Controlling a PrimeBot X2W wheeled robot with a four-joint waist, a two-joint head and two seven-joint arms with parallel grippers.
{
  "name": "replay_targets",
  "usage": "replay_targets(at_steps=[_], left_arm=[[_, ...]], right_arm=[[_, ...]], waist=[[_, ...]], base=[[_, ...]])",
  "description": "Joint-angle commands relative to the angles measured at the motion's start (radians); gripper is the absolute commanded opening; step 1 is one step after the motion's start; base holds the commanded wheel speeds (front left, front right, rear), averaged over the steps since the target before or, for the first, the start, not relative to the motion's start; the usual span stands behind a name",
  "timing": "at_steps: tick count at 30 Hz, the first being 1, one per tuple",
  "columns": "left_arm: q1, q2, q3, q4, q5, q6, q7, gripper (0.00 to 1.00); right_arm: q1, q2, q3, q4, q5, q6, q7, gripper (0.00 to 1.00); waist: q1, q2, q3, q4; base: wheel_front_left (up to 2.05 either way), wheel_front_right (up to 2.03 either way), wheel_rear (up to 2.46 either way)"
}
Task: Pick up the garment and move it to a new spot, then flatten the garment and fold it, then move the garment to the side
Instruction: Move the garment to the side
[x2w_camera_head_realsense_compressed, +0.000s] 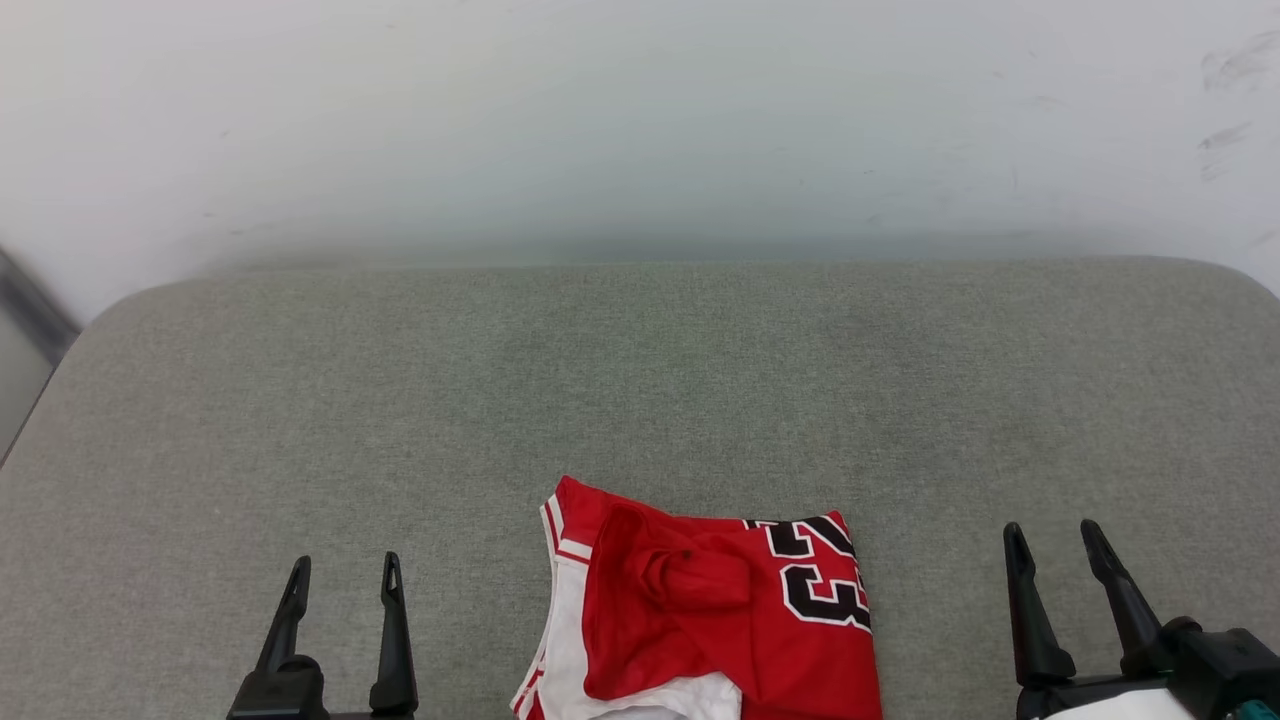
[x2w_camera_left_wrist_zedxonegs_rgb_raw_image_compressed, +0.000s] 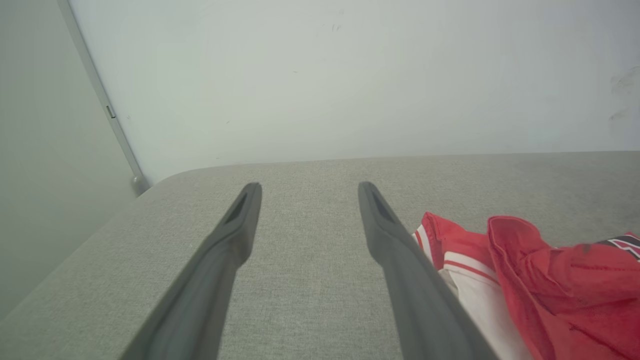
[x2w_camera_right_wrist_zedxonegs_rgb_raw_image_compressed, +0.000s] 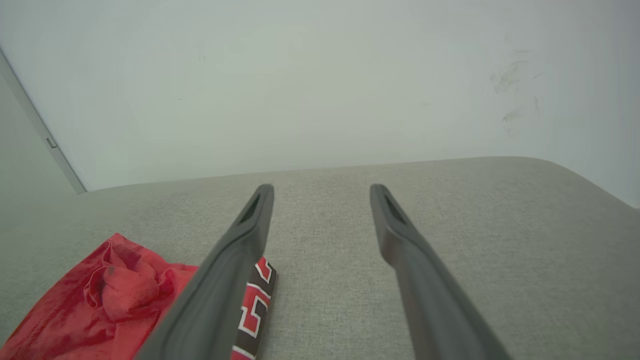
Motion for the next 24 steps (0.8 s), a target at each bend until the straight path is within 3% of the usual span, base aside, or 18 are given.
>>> replay_targets(at_steps=[1, 10, 17, 20, 24], left_arm=[[0.012, 0.000, 0.002, 0.000, 0.002, -0.004, -0.002, 1.00], [0.003, -0.002, 0.003, 0.000, 0.003, -0.005, -0.002, 1.00], [-0.013, -0.005, 0.002, 0.001, 0.003, -0.005, -0.002, 1.00], [-0.020, -0.006, -0.002, 0.002, 0.004, -0.006, -0.002, 1.00], [-0.031, -0.006, -0.010, 0.005, 0.003, -0.013, -0.002, 1.00]], right_arm=[[0.010, 0.005, -0.006, -0.008, -0.007, 0.000, -0.002, 1.00], [-0.077, -0.027, -0.037, -0.063, -0.034, 0.000, -0.002, 1.00], [-0.258, -0.168, 0.031, -0.063, -0.046, 0.000, 0.001, 1.00], [-0.345, -0.238, 0.104, -0.038, -0.039, -0.001, 0.083, 1.00], [-0.436, -0.341, 0.231, -0.004, 0.013, -0.001, 0.287, 1.00]], waist=[[0.0001, 0.0000, 0.000, 0.001], [0.0001, 0.0000, 0.007, 0.005], [0.0001, 0.0000, 0.024, 0.001], [0.0001, 0.0000, 0.033, 0.003], [0.0001, 0.0000, 0.047, 0.014]], base=[[0.00, 0.00, 0.00], [0.00, 0.00, 0.00], [0.00, 0.00, 0.00], [0.00, 0.00, 0.00], [0.00, 0.00, 0.00]])
